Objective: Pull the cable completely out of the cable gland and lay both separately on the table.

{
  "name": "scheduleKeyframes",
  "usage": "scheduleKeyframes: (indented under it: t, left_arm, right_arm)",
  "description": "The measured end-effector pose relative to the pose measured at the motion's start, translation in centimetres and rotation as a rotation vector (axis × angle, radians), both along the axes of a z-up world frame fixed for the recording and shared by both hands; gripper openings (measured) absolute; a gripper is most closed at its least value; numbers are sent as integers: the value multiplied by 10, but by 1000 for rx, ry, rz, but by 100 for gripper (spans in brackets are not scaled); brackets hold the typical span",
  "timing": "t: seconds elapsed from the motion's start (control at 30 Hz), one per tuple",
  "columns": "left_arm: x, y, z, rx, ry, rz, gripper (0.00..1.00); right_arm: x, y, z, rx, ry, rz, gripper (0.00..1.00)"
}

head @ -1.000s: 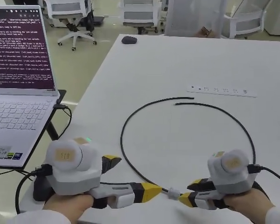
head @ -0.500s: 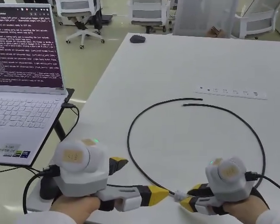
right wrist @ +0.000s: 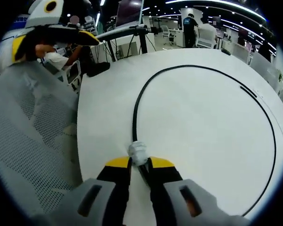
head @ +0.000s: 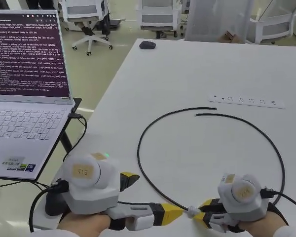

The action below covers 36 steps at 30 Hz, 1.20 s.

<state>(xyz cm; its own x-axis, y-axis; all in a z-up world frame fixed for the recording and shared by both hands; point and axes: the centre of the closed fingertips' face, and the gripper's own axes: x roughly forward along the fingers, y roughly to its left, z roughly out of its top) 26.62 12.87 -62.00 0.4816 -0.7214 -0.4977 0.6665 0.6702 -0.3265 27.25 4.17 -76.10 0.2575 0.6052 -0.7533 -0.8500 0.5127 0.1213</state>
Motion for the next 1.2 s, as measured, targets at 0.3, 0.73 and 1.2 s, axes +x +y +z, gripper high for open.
scheduleKeyframes:
  t: [0.3, 0.73, 1.2]
  left_arm:
    - [-1, -2, 2, -4, -7, -11, 80]
    - [0, -4, 11, 10, -78, -30, 74]
    - [-8, -28, 49, -41, -263, -180, 51]
  right_arm:
    - [0, -1, 18, 36, 20, -43, 12]
    - [-10, -5, 85, 77, -123, 93, 11]
    - [-31, -11, 157, 126, -295, 182, 11]
